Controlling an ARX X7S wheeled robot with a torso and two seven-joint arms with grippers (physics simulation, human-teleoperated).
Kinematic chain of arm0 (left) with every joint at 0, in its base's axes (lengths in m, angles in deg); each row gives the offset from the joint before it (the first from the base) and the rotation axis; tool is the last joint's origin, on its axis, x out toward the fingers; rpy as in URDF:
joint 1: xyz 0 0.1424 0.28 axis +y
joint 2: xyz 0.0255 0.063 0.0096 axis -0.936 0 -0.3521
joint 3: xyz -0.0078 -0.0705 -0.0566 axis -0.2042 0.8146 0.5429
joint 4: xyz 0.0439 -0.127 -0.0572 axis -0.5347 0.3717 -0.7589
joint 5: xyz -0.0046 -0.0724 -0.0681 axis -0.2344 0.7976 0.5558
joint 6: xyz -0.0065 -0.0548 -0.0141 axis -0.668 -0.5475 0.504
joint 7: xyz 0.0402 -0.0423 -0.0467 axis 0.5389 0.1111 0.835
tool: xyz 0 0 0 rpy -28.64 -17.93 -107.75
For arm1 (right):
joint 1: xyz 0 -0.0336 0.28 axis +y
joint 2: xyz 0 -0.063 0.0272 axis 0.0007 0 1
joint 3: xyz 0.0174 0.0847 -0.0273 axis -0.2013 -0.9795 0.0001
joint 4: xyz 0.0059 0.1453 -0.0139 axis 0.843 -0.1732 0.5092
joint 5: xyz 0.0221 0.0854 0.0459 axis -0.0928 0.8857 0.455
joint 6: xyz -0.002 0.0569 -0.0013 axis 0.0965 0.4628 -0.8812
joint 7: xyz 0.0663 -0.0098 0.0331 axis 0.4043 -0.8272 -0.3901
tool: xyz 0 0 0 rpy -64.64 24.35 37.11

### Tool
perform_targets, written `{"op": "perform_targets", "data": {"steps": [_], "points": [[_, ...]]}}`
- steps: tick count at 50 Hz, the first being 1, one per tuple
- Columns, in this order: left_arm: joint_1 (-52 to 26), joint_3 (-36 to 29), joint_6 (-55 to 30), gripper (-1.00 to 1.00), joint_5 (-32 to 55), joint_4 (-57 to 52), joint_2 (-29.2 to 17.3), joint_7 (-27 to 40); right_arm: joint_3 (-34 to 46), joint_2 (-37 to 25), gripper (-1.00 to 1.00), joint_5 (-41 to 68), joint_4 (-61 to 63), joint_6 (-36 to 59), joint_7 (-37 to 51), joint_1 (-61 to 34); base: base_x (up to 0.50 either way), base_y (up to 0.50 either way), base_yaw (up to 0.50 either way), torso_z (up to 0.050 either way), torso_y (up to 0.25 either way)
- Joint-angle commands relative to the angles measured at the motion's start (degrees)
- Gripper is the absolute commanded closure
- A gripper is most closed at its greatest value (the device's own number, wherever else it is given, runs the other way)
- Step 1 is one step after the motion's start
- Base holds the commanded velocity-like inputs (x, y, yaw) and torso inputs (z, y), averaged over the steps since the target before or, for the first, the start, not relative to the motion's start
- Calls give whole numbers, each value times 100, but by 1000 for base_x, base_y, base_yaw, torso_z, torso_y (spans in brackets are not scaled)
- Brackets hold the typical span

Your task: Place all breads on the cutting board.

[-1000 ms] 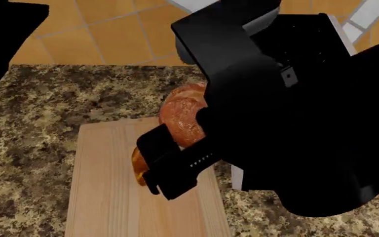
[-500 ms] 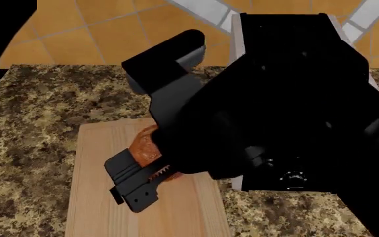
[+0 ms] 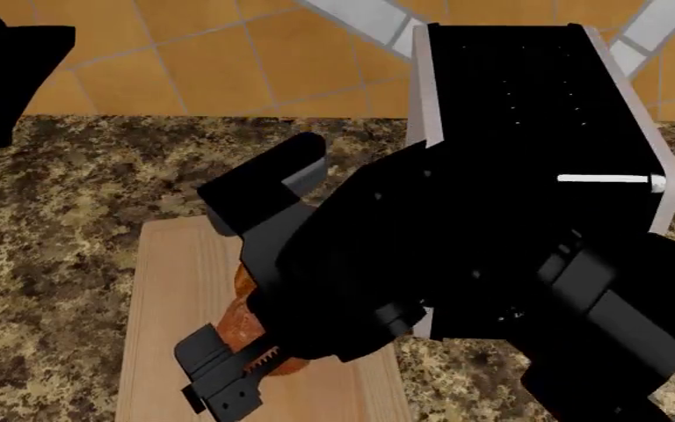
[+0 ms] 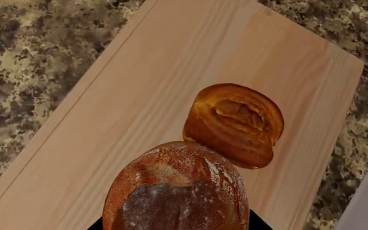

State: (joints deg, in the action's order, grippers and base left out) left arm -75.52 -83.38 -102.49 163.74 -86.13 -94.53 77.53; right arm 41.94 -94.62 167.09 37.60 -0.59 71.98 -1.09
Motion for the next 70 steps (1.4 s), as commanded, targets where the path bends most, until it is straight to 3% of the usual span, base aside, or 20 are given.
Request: {"op": "perform_targets", "data": {"steps": [1, 14, 25, 27, 36, 50, 53, 61, 70], "points": [[9, -58, 9, -100, 16, -21, -20, 9, 33, 78, -100, -149, -25, -15, -140, 85, 0, 0, 0, 0, 0], [0, -107, 33, -100, 41, -22, -24, -5, -121, -154, -100, 392, 307, 107, 310, -123, 0, 0, 0, 0, 0], [-59, -56, 18, -100, 269, -63, -18, 197, -449, -939, -100, 2108, 1232, 130, 1675, -1011, 0, 0, 0, 0, 0], [-2, 137, 110, -100, 682, 76, 3, 355, -445, -1095, -100, 2329, 1433, 94, 1930, -1156, 0, 0, 0, 0, 0], [-137, 233, 85, -100, 1068, -14, -76, 755, -584, -1799, -100, 3059, 1946, -43, 2441, -1662, 0, 0, 0, 0, 0], [36, 760, 545, -100, 2719, -1368, -848, 2172, -1241, -3005, -100, 2939, 3084, -472, 2720, -1751, 0, 0, 0, 0, 0], [-74, 792, 865, -100, 3595, -1811, -1207, 2851, -1446, -3251, -100, 2880, 3393, -680, 2684, -1615, 0, 0, 0, 0, 0], [-34, 1007, 1235, -100, 4147, -2761, -1674, 3402, -1868, -3794, -100, 2674, 4074, -1198, 2759, -1351, 0, 0, 0, 0, 0], [1197, 2001, 2289, -100, 4420, -3957, -2499, 3577, -2366, -4663, -100, 2666, 5017, -1796, 2914, -1102, 0, 0, 0, 0, 0]]}}
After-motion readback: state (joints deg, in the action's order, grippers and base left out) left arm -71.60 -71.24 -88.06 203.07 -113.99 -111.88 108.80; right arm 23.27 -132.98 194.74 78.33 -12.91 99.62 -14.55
